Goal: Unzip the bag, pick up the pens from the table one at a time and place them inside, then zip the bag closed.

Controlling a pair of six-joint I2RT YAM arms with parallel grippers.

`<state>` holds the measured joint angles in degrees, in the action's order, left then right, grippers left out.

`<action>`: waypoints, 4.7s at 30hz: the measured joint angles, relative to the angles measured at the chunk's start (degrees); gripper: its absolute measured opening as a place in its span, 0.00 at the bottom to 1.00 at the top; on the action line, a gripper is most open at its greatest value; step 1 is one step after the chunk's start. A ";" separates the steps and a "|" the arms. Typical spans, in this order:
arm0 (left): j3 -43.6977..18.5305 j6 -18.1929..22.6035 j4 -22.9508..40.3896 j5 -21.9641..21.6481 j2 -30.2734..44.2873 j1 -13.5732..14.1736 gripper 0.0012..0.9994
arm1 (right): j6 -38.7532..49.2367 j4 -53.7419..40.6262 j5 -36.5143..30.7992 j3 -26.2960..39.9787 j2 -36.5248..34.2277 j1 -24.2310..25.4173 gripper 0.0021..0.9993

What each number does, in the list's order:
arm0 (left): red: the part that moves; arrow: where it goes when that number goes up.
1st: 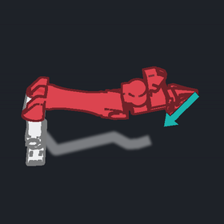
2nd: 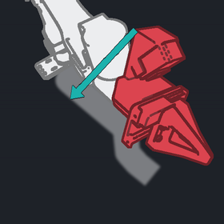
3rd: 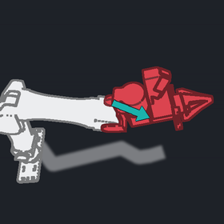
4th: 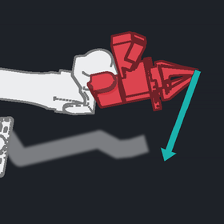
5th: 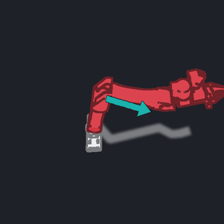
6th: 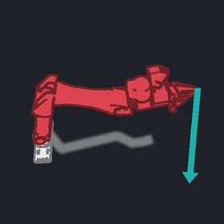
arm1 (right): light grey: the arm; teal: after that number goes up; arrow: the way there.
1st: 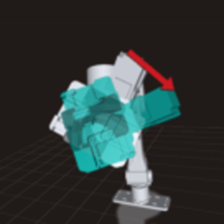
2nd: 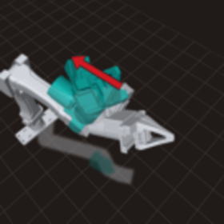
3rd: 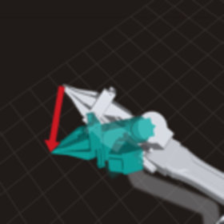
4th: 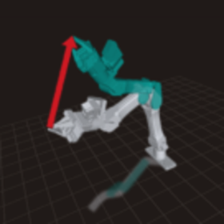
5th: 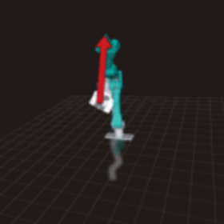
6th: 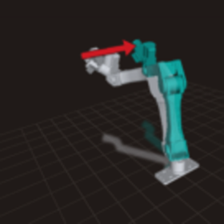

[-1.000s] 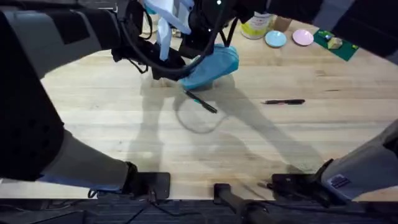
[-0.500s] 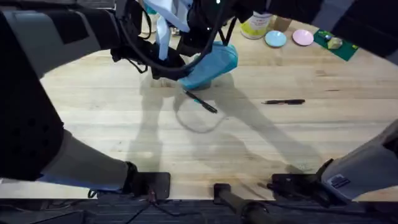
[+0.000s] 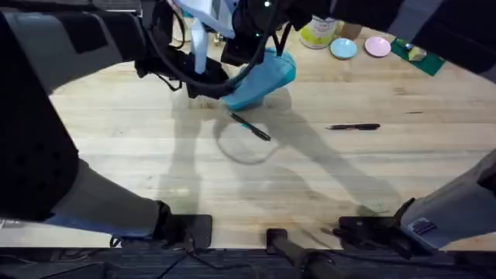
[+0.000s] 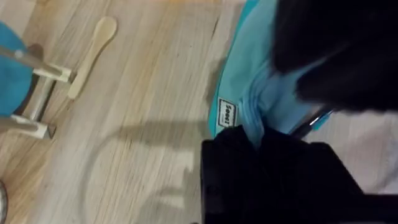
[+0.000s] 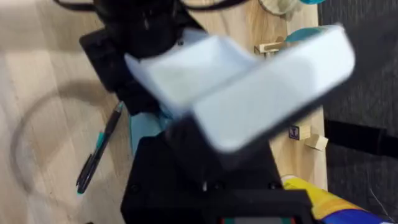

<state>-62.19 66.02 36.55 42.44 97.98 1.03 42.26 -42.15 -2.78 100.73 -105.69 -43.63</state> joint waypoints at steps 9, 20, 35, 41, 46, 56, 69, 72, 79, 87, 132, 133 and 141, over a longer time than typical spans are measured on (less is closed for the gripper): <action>0.00 0.11 -1.53 5.86 0.38 -6.14 0.04 | 0.00 -0.02 -0.64 0.00 0.00 -0.05 0.03; 0.00 0.22 -2.50 11.15 0.38 -9.15 0.04 | 0.00 1.04 -0.66 0.00 0.00 0.05 0.03; 0.22 0.39 -2.27 15.07 0.71 -7.70 0.04 | 0.09 -2.41 0.18 0.26 0.74 -0.10 0.98; 0.22 0.42 -2.29 15.28 0.71 -7.70 0.04 | -0.04 -5.69 0.22 0.35 0.74 -0.10 1.00; 0.22 0.42 -1.41 15.42 0.71 -7.70 0.04 | -2.87 -7.70 0.21 0.35 0.86 -0.07 1.00; 0.22 0.42 -0.97 15.10 0.71 -7.77 0.04 | -27.68 -10.64 0.49 0.37 6.94 6.35 1.00; 0.22 0.44 -0.17 14.55 0.71 -7.77 0.04 | -78.20 -16.42 1.08 0.68 9.53 13.94 1.00; 0.22 0.44 0.72 14.53 0.71 -7.77 0.04 | -81.94 -16.50 1.13 0.68 9.53 13.91 1.00; 0.22 0.44 3.66 12.95 0.71 -7.07 0.04 | -85.14 -16.59 1.13 0.68 9.51 13.91 1.00; 0.20 0.43 1.88 9.58 0.71 -0.96 0.04 | -85.79 -18.87 1.13 0.69 8.36 14.07 1.00; 0.17 0.42 0.69 8.69 0.71 0.56 0.04 | -65.96 -20.36 3.95 0.70 -6.65 21.48 0.95; 0.17 0.42 0.69 8.69 0.71 0.56 0.04 | -65.24 -19.97 4.34 0.70 -7.04 21.45 0.94; 0.17 0.42 0.69 8.69 0.71 0.56 0.04 | -62.89 -19.15 5.67 0.70 -10.02 21.45 0.93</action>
<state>-62.02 66.43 37.23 51.13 98.70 1.58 -20.63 -61.30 2.90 101.43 -115.71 -22.17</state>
